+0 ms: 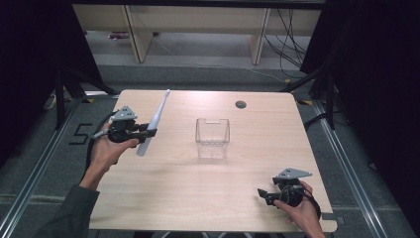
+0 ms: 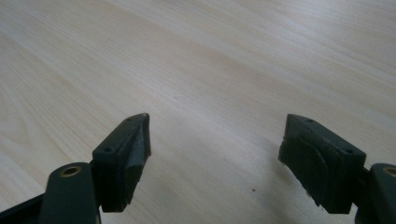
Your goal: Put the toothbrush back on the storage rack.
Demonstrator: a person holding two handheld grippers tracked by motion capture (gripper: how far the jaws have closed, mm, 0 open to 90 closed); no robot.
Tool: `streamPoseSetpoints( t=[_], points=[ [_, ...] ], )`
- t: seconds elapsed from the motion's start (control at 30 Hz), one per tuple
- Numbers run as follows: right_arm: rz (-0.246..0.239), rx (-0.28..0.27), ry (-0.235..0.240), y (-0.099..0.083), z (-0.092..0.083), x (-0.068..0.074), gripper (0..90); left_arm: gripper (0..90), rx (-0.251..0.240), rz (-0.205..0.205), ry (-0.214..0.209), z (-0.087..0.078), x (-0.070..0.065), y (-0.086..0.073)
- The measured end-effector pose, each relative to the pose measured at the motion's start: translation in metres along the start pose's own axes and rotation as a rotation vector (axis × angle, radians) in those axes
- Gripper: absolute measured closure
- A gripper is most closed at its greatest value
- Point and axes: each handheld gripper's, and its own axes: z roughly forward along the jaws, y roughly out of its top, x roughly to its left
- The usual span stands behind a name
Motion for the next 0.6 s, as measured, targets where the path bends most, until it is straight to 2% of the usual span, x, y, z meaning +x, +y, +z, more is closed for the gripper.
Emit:
streamPoseSetpoints(
  t=[0.03, 0.07, 0.1, 0.2, 0.33, 0.4, 0.43, 0.6],
  points=[
    [0.000, 0.000, 0.000, 0.000, 0.000, 0.000, 24.5, 65.9, -0.016, -0.024, -0.004, 0.002, -0.002, 0.002],
    [0.002, -0.001, 0.001, 0.000, 0.000, 0.000, 24.5, 65.9, -0.023, -0.024, -0.006, 0.002, -0.002, 0.003],
    [0.007, 0.001, 0.003, 0.000, 0.000, 0.001, 24.6, 66.0, -0.017, -0.009, -0.008, 0.002, -0.002, 0.004],
    [0.012, 0.003, 0.004, 0.000, 0.000, 0.001, 24.5, 65.9, -0.053, -0.032, -0.008, 0.005, -0.005, 0.009],
    [0.015, 0.004, 0.000, 0.000, -0.001, 0.001, 24.5, 66.0, -0.050, -0.020, -0.011, 0.007, -0.006, 0.014],
    [0.016, 0.002, 0.002, 0.000, 0.000, 0.001, 24.5, 66.0, -0.058, -0.023, -0.009, 0.010, -0.008, 0.016],
    [0.016, 0.002, 0.002, 0.000, 0.000, 0.001, 24.5, 66.0, -0.077, -0.025, -0.011, 0.012, -0.010, 0.019],
    [0.016, 0.002, 0.004, 0.000, -0.001, 0.002, 24.5, 66.0, -0.083, -0.021, -0.007, 0.016, -0.013, 0.026]
  ],
)
